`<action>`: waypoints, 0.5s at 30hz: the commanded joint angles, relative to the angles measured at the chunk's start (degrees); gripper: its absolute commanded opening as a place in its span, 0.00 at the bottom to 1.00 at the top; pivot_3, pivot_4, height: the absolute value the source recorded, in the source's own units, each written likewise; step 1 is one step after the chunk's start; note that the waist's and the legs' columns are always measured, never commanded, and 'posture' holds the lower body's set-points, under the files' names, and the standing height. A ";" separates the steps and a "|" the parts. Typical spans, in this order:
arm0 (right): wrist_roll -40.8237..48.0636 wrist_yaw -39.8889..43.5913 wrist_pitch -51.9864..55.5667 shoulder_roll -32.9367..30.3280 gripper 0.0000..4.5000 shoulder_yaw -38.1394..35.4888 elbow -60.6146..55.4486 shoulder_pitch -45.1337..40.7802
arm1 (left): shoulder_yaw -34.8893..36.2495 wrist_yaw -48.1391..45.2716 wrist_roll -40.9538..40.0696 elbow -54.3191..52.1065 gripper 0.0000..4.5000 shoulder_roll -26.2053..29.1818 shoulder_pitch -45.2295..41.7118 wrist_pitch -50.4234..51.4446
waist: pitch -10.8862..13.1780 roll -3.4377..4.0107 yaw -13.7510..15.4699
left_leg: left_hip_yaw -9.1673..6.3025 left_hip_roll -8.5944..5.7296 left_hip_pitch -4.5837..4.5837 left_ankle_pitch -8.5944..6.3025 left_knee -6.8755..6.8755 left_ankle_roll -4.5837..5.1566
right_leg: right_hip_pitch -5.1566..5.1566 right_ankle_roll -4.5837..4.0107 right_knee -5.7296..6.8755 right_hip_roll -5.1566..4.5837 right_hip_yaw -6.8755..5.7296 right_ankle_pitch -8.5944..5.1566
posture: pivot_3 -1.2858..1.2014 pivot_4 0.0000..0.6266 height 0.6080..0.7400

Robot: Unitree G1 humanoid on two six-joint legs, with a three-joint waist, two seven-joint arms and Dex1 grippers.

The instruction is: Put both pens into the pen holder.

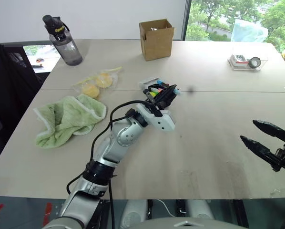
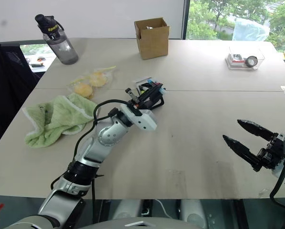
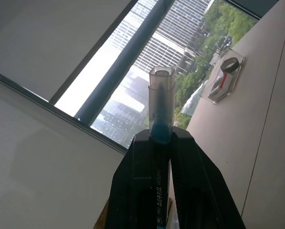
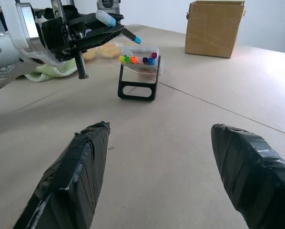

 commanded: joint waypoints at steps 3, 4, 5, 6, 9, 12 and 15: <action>0.78 0.74 -0.70 -0.48 0.80 -1.43 0.09 -0.76 | 0.38 -0.30 -2.62 0.27 0.00 -0.43 0.55 0.45 | 0.00 0.00 0.00 | 0.01 0.00 0.01 0.00 0.00 0.00 | 0.00 0.00 0.01 0.00 0.00 0.00 | 0.52 0.24 0.97; 0.75 0.75 -0.71 -0.48 0.80 -1.38 0.14 -0.84 | 0.30 -0.47 -2.92 0.65 0.00 -0.48 0.49 0.45 | 0.00 0.00 0.00 | 0.01 0.00 0.01 0.00 0.00 0.00 | 0.00 0.00 0.01 0.00 0.00 0.00 | 0.52 0.24 0.97; 0.74 0.70 -0.70 -0.44 0.80 -1.34 0.04 -0.85 | 0.22 -0.64 -3.33 1.06 0.00 -0.72 0.45 0.59 | 0.00 0.00 0.00 | 0.01 0.00 0.01 0.00 0.00 0.00 | 0.00 0.00 0.02 0.00 0.00 0.00 | 0.52 0.24 0.97; 0.75 0.66 -0.70 -0.40 0.80 -1.31 -0.04 -0.85 | 0.16 -0.77 -3.63 1.32 0.00 -0.90 0.43 0.70 | 0.00 0.00 0.00 | 0.01 0.00 0.01 0.00 0.00 0.00 | 0.00 0.00 0.02 0.00 0.00 0.00 | 0.52 0.24 0.97; 0.84 0.40 -0.59 -0.34 0.80 -1.46 -0.65 -0.68 | -0.18 -1.28 -4.16 1.89 0.00 -1.29 0.26 0.78 | 0.00 0.00 0.00 | 0.01 0.00 0.01 0.00 0.00 0.00 | 0.00 0.00 0.02 -0.01 0.00 0.00 | 0.52 0.24 0.97; 0.56 0.13 -0.73 -0.30 0.80 -1.51 -1.16 -0.56 | -0.05 -1.28 -4.05 2.84 0.00 -1.20 -0.03 0.66 | 0.00 0.00 0.00 | 0.02 -0.01 0.01 0.00 0.00 0.00 | 0.00 0.00 0.02 0.00 0.00 0.00 | 0.52 0.24 0.97; 0.61 -1.11 -1.49 0.53 0.80 -1.71 -1.52 -1.25 | 0.01 -1.33 -3.96 3.71 0.00 -1.17 -0.25 0.80 | 0.00 0.00 0.00 | 0.01 -0.01 0.03 0.00 0.00 0.00 | 0.00 0.00 0.04 0.00 0.00 0.00 | 0.52 0.24 0.97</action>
